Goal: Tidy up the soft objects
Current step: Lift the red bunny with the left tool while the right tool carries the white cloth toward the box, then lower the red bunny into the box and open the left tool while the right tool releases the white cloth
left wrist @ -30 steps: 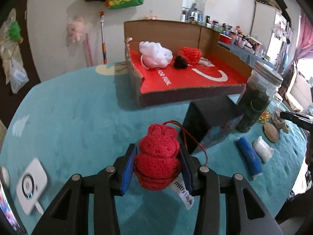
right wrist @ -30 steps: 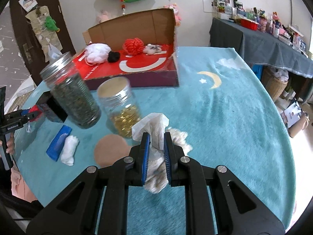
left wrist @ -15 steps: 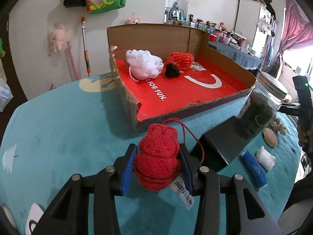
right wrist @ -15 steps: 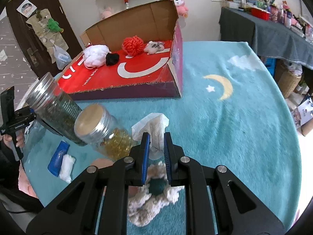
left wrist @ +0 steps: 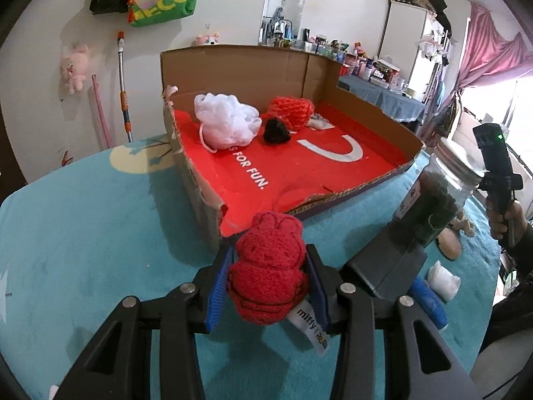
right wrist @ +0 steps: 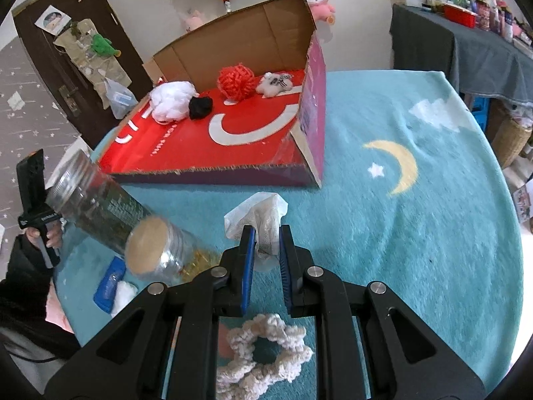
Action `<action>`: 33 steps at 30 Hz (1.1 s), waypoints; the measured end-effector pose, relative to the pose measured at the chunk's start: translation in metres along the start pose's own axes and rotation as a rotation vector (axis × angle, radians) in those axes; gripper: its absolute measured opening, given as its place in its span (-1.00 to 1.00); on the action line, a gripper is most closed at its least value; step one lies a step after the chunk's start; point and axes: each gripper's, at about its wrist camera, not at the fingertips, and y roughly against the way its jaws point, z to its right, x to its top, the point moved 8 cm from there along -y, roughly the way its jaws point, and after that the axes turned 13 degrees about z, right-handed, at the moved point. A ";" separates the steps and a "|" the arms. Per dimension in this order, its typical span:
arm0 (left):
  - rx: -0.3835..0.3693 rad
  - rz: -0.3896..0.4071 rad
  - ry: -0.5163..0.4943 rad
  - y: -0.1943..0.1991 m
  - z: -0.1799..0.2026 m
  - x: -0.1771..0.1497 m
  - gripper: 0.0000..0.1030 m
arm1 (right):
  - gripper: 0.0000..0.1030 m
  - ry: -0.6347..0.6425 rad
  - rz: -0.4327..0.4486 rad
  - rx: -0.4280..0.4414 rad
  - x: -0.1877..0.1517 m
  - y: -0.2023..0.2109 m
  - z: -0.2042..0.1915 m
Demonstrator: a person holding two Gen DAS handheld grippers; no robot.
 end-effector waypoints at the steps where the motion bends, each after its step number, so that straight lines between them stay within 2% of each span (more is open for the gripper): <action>1: -0.005 0.004 0.001 0.000 0.000 0.003 -0.12 | -0.74 0.003 0.001 0.004 0.002 0.000 -0.001; 10: -0.027 0.029 -0.007 -0.009 0.011 0.036 -0.12 | -0.74 0.031 0.014 0.070 0.033 -0.007 -0.018; 16: 0.047 -0.049 -0.002 -0.040 0.014 0.056 -0.12 | -0.74 0.099 0.010 0.063 0.064 -0.028 -0.036; 22: 0.131 -0.150 0.024 -0.079 0.003 0.065 -0.12 | -0.74 0.178 -0.037 -0.025 0.093 -0.069 -0.042; 27: 0.197 -0.231 0.047 -0.107 -0.010 0.067 -0.11 | -0.74 0.229 -0.135 -0.136 0.106 -0.115 -0.032; 33: 0.278 -0.294 0.016 -0.132 -0.022 0.068 -0.10 | -0.73 0.274 -0.238 -0.242 0.108 -0.158 -0.017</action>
